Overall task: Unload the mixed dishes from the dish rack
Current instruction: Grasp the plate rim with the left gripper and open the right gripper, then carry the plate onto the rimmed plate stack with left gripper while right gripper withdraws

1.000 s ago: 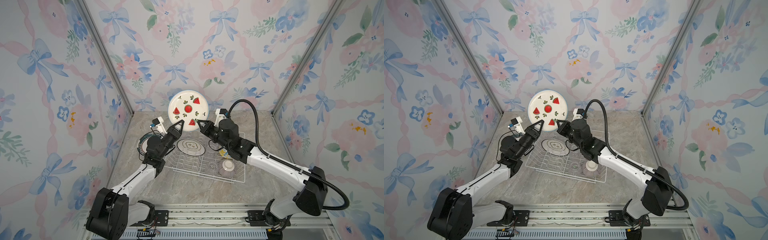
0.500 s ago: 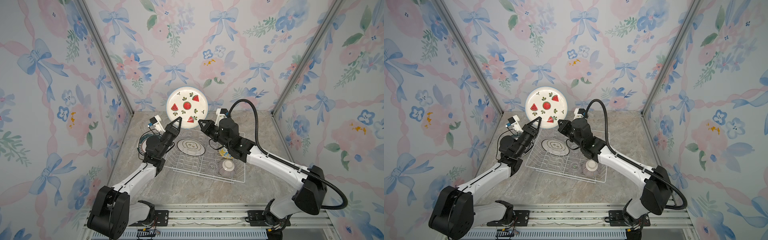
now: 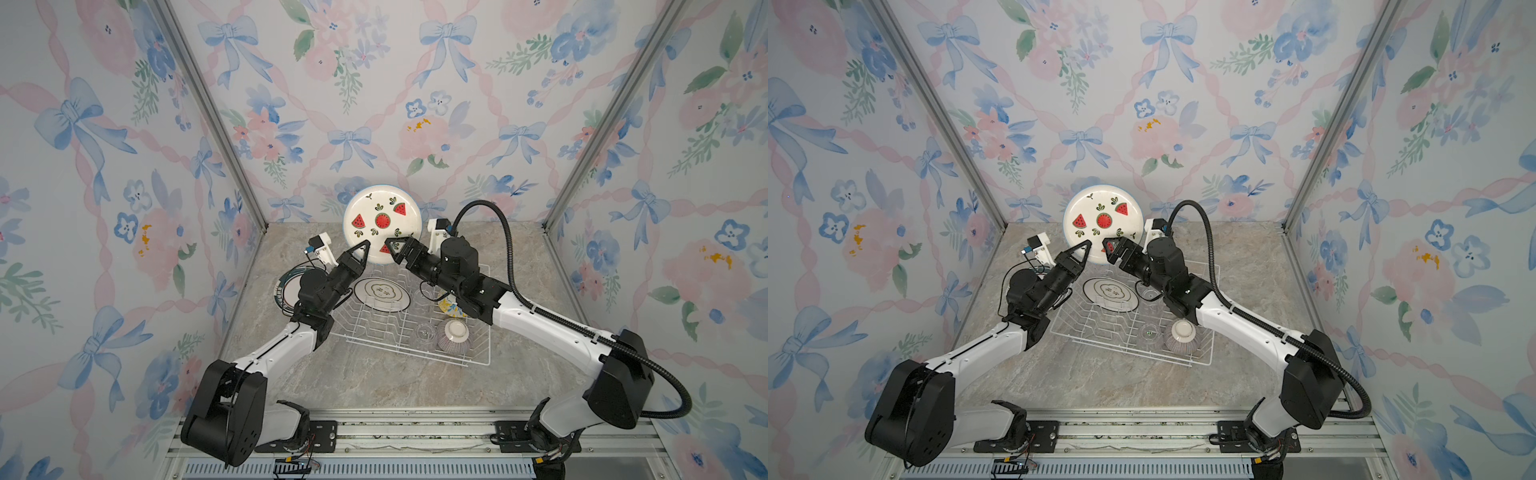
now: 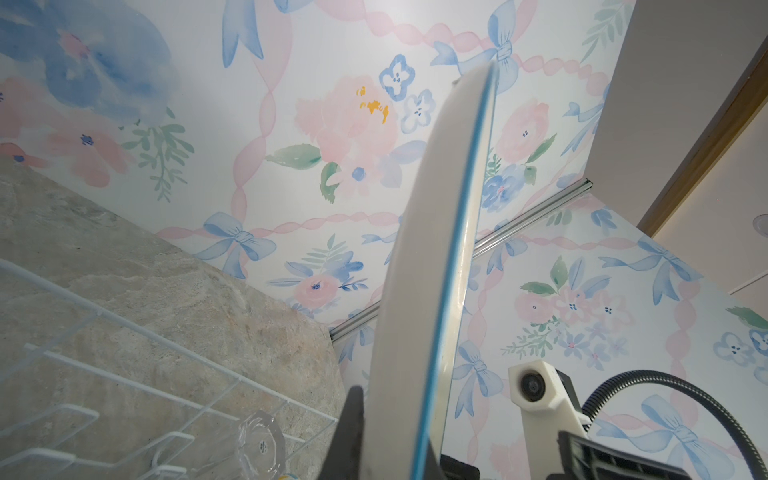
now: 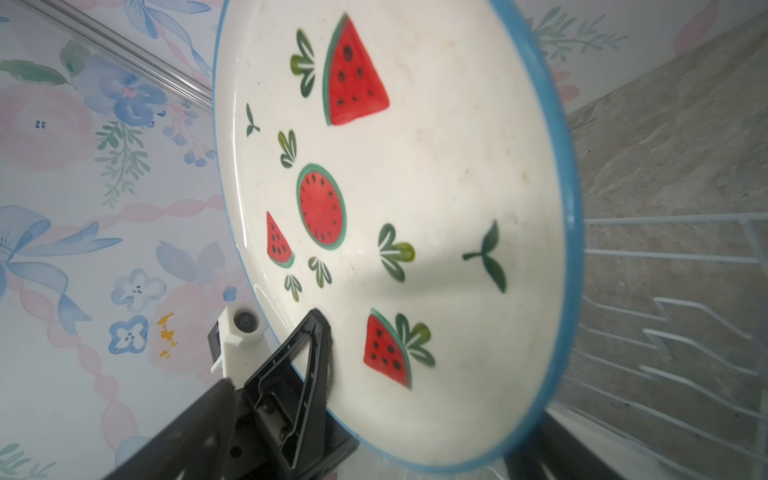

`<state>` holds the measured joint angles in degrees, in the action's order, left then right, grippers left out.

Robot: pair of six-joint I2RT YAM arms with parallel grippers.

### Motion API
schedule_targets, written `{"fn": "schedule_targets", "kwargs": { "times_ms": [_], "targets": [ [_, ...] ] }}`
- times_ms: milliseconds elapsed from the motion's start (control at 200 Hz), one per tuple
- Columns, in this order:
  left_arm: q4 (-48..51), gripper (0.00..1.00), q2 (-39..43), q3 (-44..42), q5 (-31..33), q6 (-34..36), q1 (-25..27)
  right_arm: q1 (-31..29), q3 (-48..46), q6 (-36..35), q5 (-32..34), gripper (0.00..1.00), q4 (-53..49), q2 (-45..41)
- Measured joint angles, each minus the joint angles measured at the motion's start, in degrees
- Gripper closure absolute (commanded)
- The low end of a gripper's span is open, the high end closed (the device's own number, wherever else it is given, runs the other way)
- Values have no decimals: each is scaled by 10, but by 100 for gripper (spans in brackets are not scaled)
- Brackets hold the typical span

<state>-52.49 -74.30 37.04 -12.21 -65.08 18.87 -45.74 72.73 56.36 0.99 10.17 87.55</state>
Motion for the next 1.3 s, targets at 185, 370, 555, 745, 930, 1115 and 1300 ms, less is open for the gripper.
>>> {"fn": "schedule_targets", "kwargs": {
  "times_ms": [185,370,555,745,930,1115,1300],
  "targets": [
    [16,100,5,-5,-7,6,-35,3,1,-31,-3,3,0,0],
    [68,100,33,-43,-6,10,-93,4,4,-72,10,3,-7,-6],
    [141,100,101,-82,5,19,-185,4,4,-119,38,3,-44,-32],
    [179,100,153,-95,27,14,-306,8,6,-157,62,3,-76,-51],
    [193,100,145,-118,25,-12,-372,15,7,-175,78,3,-107,-52],
    [210,100,74,-130,-25,-33,-392,21,7,-177,85,3,-127,-54],
    [227,100,23,-132,-71,-38,-392,22,0,-174,85,3,-131,-56]
  ]
}}
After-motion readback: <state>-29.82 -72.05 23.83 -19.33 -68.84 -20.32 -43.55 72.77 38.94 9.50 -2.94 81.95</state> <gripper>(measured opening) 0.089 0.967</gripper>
